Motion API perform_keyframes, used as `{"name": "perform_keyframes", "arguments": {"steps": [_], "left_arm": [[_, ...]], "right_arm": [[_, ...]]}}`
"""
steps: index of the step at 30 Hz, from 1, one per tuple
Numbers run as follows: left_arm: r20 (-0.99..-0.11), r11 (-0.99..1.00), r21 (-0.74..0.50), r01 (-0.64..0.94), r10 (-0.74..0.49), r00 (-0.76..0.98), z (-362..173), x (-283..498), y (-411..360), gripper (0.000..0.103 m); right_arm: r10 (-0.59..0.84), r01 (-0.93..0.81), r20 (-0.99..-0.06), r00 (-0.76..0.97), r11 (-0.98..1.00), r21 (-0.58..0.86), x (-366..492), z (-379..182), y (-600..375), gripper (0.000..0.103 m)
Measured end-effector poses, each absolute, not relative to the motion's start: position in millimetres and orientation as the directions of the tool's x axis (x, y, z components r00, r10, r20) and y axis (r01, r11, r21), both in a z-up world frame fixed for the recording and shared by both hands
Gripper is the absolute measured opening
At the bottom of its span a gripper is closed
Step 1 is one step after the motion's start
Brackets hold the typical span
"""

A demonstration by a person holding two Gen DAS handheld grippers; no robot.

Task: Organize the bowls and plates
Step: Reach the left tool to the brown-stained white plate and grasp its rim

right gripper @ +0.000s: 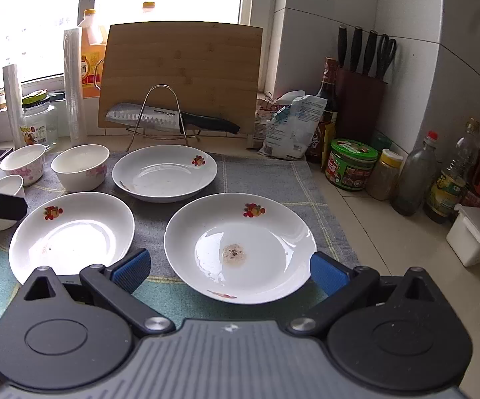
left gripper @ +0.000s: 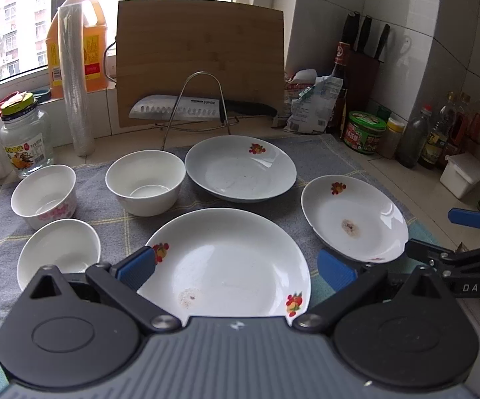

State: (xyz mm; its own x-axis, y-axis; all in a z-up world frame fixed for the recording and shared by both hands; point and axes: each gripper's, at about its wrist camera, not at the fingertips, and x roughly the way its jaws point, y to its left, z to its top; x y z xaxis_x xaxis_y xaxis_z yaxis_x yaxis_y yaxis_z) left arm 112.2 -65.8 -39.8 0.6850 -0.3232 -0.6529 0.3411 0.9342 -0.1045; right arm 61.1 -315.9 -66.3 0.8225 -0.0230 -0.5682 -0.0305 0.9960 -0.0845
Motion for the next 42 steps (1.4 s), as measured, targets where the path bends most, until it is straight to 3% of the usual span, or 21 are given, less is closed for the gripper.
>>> {"name": "perform_keyframes", "arguments": {"steps": [17, 22, 29, 42], "left_arm": [[-0.741, 0.922, -0.087, 0.378, -0.314, 0.594, -48.6, 177.4, -168.6, 0.102], [-0.771, 0.899, -0.079, 0.430, -0.329, 0.545, -54.6, 188.1, -183.8, 0.102], [-0.807, 0.825, -0.111, 0.555, -0.401, 0.434, -61.5, 216.7, -199.9, 0.102], [-0.857, 0.757, -0.169, 0.631, -0.429, 0.286, -87.5, 251.8, -223.3, 0.083]], "right_arm": [[0.177, -0.266, -0.638, 0.749, 0.963, -0.044, 117.6, -104.7, -398.6, 0.103], [0.258, -0.339, -0.662, 0.703, 0.941, 0.007, 123.0, -113.5, -407.7, 0.103], [0.249, -0.357, -0.701, 0.668, 0.934, -0.008, 117.7, -127.9, -414.0, 0.103], [0.223, -0.432, -0.757, 0.614, 0.898, -0.086, 131.0, -143.6, -408.9, 0.103]]}}
